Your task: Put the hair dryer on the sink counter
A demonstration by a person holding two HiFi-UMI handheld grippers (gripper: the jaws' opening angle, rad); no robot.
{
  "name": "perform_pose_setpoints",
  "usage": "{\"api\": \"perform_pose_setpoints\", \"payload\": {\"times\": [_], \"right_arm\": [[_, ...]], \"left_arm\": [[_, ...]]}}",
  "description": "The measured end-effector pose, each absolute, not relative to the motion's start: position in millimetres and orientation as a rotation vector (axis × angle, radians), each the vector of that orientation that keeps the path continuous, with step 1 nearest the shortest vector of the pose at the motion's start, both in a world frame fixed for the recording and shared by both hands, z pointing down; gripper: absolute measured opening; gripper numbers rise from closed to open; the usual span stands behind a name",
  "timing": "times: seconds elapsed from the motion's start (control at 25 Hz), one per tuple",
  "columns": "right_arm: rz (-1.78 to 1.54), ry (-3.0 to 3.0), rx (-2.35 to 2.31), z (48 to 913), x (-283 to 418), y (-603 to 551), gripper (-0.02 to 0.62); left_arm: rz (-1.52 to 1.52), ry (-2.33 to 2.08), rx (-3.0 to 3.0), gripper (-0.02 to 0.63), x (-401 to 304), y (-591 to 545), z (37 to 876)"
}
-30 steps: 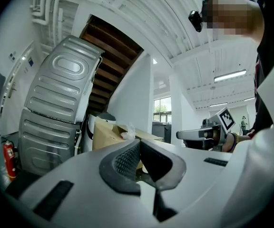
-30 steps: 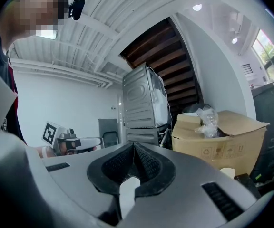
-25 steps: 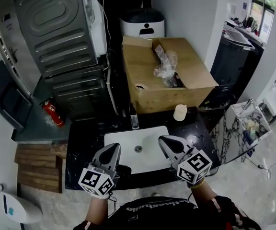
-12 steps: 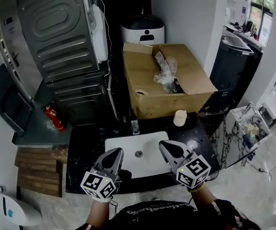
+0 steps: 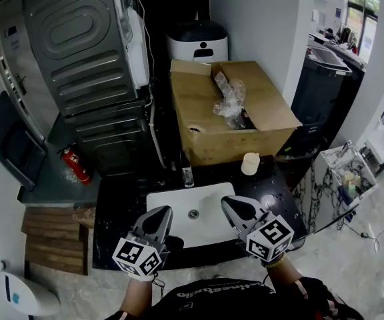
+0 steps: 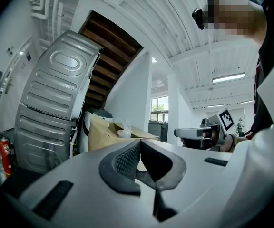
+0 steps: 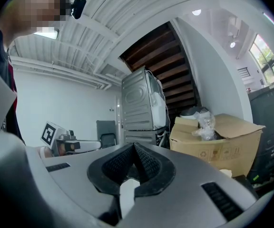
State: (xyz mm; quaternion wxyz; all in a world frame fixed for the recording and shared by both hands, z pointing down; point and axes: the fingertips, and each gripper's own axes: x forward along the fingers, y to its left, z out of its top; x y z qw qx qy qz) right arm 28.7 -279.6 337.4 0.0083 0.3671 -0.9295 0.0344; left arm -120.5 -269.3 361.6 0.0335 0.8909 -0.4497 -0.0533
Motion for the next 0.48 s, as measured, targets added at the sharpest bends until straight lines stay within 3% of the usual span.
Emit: {"api": "perform_pose_setpoints", "payload": {"times": [0.48], "right_arm": [[0.094, -2.913, 1.126, 336.6, 27.1, -277.1, 0.037]], "left_arm": [[-0.158, -1.390, 2.747, 0.017, -120.7, -269.3, 360.2]]}}
